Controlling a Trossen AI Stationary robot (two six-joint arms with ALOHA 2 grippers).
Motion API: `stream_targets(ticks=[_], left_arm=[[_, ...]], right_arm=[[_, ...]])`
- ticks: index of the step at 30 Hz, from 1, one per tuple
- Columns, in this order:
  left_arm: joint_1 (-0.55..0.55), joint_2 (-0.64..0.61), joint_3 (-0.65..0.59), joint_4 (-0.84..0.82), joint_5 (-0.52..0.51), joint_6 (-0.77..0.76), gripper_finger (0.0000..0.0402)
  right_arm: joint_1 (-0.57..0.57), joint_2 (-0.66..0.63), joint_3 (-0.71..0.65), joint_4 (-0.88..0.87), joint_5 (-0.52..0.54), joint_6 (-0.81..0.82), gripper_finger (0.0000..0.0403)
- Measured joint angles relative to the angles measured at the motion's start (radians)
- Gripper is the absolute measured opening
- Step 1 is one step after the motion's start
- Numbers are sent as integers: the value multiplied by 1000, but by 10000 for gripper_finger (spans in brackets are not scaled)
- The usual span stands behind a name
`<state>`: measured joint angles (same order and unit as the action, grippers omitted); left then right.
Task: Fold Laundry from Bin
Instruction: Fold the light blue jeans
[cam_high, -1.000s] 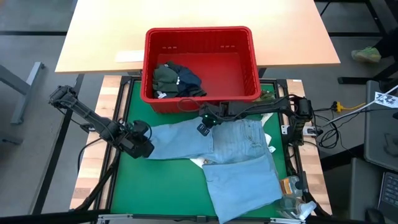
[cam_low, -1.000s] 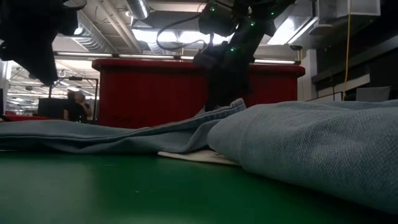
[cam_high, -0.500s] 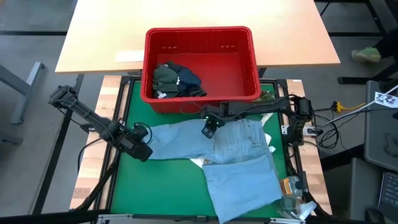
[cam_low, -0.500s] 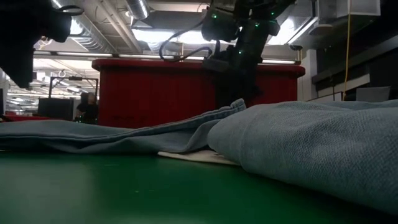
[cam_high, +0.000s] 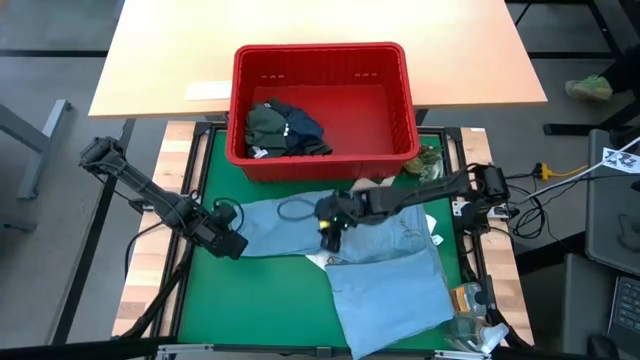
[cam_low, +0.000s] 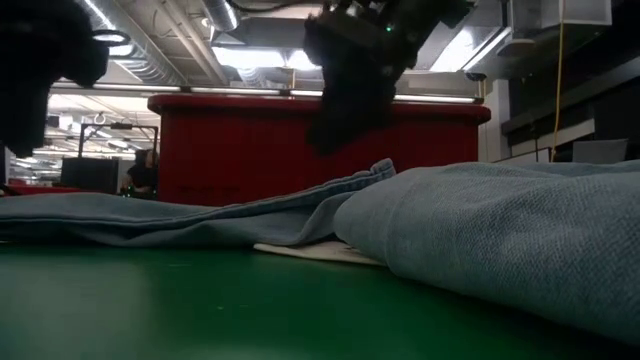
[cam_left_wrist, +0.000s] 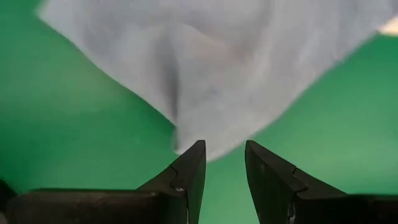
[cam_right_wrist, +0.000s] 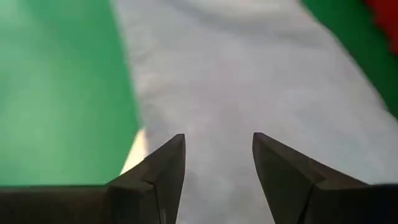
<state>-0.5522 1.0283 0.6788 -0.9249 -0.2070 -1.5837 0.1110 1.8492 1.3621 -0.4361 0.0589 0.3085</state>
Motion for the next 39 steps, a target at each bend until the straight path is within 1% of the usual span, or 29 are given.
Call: stream_targets(ticks=[2, 5, 9, 12, 17, 23, 28, 30, 34, 39], left_arm=[[-13, 0, -8, 49, 18, 26, 108], [-54, 0, -12, 116, 17, 46, 108], [-108, 20, -12, 175, 11, -11, 108], [-157, 68, -12, 207, 11, -57, 108], [-201, 188, -12, 266, -3, -40, 108], [-195, 332, -12, 290, -20, 32, 108], [-178, 412, -12, 291, -21, 91, 108], [-170, 423, -12, 291, -40, 102, 108], [-148, 425, -12, 290, -109, 114, 108], [-112, 413, -12, 280, -119, 176, 108]], right_arm=[[25, 8, 0, 46, 0, -45, 186], [48, 17, 0, 104, 0, -90, 186], [45, 33, 2, 161, 13, -108, 186], [32, 35, 0, 159, 16, -107, 186], [21, 35, 0, 158, 28, -107, 186], [17, 35, 0, 161, 28, -107, 186], [19, 35, 0, 161, 29, -107, 186], [19, 35, 0, 161, 29, -107, 186], [19, 35, 0, 161, 29, -107, 186], [19, 35, 0, 160, 29, -107, 186]])
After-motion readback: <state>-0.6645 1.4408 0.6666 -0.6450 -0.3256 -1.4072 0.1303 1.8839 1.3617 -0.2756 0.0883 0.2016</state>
